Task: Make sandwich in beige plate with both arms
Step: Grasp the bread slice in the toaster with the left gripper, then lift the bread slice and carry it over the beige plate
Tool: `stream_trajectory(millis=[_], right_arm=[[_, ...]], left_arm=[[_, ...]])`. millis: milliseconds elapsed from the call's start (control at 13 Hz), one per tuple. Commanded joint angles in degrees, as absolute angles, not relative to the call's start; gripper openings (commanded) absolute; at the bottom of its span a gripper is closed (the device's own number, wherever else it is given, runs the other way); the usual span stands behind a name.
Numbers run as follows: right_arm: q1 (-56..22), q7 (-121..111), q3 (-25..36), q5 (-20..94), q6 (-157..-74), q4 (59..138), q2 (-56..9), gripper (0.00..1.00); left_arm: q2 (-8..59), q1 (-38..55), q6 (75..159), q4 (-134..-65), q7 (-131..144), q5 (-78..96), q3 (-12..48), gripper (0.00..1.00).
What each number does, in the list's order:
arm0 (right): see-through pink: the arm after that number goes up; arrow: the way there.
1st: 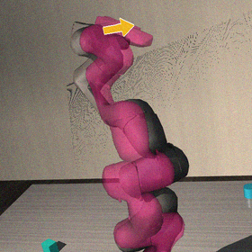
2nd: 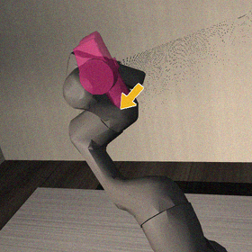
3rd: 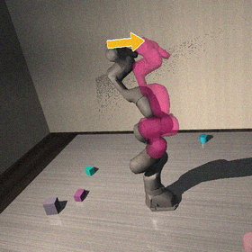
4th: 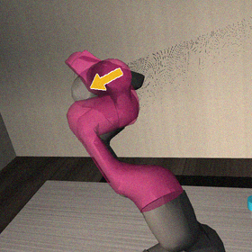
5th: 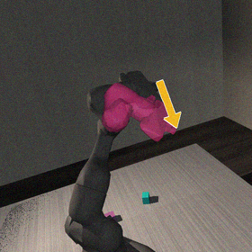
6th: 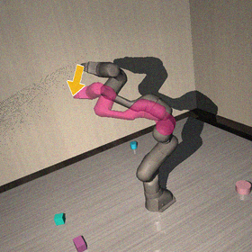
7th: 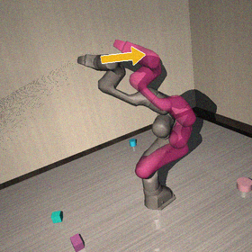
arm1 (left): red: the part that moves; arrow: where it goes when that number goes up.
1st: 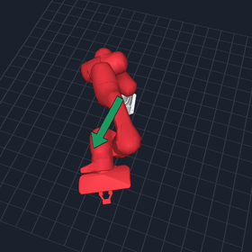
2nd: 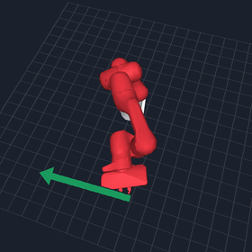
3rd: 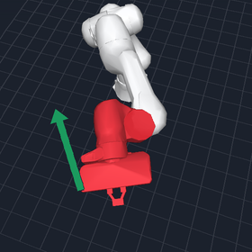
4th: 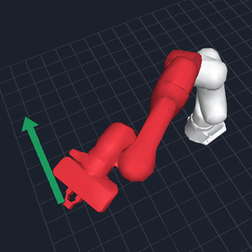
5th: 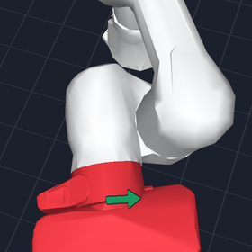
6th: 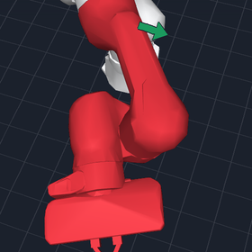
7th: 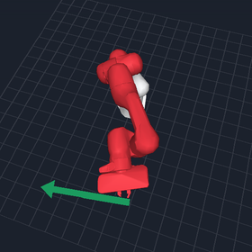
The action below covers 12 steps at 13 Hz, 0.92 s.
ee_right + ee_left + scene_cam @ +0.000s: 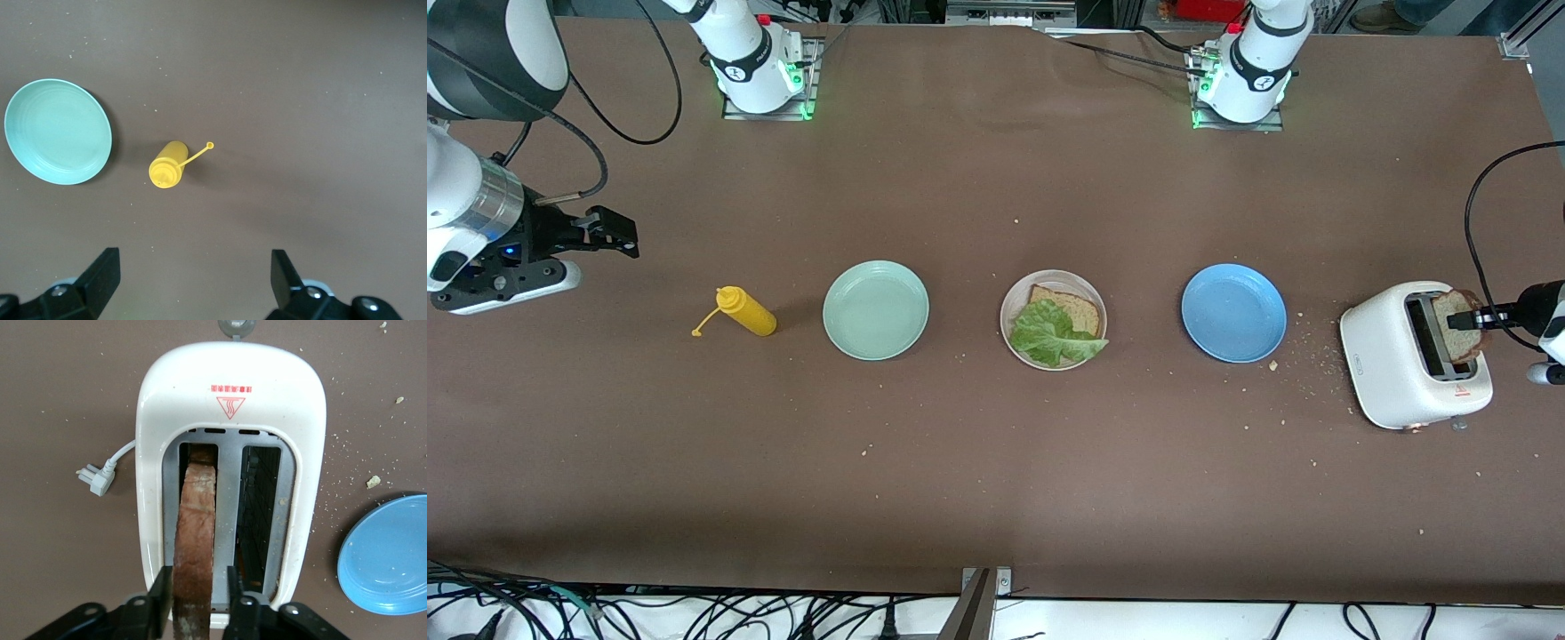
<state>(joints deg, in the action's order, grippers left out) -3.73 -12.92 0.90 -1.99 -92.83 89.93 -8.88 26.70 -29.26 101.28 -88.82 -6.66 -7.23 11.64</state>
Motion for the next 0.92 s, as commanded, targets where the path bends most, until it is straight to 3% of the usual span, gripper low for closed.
stream_trajectory(millis=[0,537,844], right_arm=[[-2.29,-11.34,0.09,-0.88,-93.25,90.35,-8.79,1.0],[-2.37,-10.46,0.79,-1.32,-92.64,90.35,-8.44,1.0],[-2.37,-10.2,0.88,-0.79,-93.42,90.35,-9.05,1.0]], left_arm=[[24.79,-30.14,100.2,-89.3,-6.24,-8.7,12.39,0.0],[17.23,-29.79,91.17,-87.2,-6.24,-8.44,14.31,0.0],[17.31,-29.53,82.62,-82.88,-8.44,-6.6,26.24,0.0]])
